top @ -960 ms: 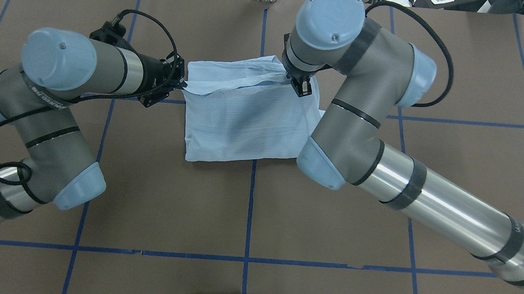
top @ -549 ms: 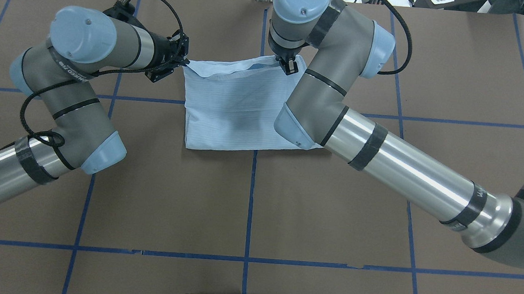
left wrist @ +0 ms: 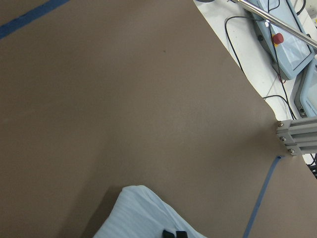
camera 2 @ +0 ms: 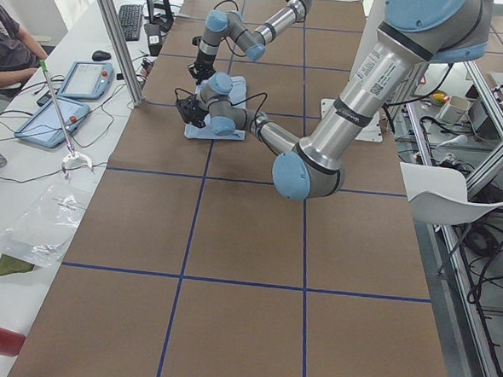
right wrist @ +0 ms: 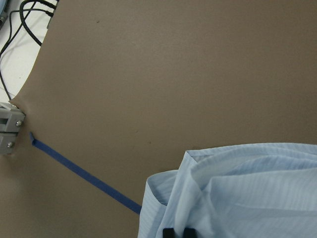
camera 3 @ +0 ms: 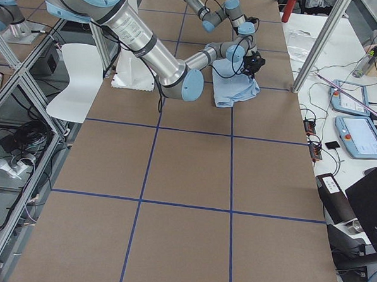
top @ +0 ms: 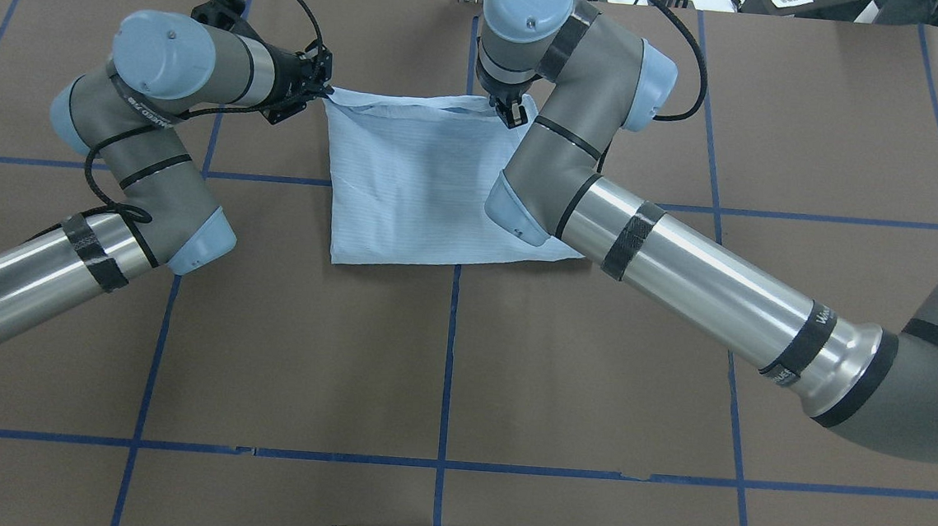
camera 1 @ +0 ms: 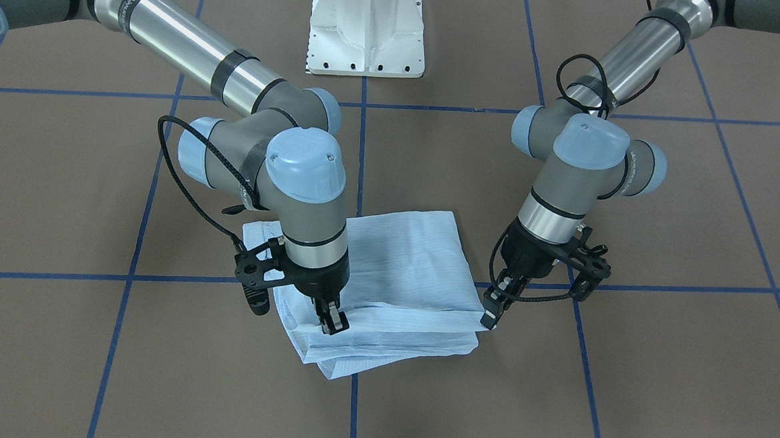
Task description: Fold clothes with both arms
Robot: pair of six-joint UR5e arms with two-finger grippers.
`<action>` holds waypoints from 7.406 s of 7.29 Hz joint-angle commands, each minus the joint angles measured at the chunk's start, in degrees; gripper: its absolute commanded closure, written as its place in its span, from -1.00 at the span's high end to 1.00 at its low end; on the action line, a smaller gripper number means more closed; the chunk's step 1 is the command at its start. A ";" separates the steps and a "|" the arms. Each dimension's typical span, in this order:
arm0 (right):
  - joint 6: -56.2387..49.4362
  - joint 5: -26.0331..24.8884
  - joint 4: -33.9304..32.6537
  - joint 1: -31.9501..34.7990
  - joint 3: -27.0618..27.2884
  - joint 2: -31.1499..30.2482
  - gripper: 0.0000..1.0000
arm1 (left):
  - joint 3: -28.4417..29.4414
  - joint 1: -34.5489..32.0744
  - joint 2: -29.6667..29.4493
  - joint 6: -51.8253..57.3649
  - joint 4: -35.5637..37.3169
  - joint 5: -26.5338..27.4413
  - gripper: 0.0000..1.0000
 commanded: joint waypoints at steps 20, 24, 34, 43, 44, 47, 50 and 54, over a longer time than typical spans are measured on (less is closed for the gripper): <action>-128.98 29.80 -24.81 46.12 35.19 -57.58 1.00 | -25.30 -38.77 41.00 111.06 23.91 -36.46 0.98; -128.11 30.77 -24.82 46.12 36.42 -58.21 1.00 | -28.45 -39.38 42.31 106.48 26.55 -36.50 0.98; -128.28 34.00 -23.94 45.50 39.04 -59.25 1.00 | -27.78 -39.30 42.15 106.74 26.20 -36.41 0.99; -128.28 33.41 -23.94 42.25 38.79 -60.49 1.00 | -24.78 -39.30 42.41 106.57 21.63 -36.58 0.99; -128.19 32.88 -23.94 42.25 38.79 -60.23 1.00 | -24.77 -39.30 42.41 106.48 21.63 -36.58 0.99; -128.19 30.33 -23.94 42.25 38.96 -60.14 1.00 | -24.60 -39.30 42.41 106.56 21.54 -36.76 0.99; -128.02 30.42 -24.02 42.25 38.44 -60.40 1.00 | -24.69 -39.30 42.41 106.48 21.54 -36.76 0.99; -127.84 30.42 -24.02 42.16 38.52 -60.23 1.00 | -24.51 -39.21 42.23 106.39 21.80 -36.58 0.99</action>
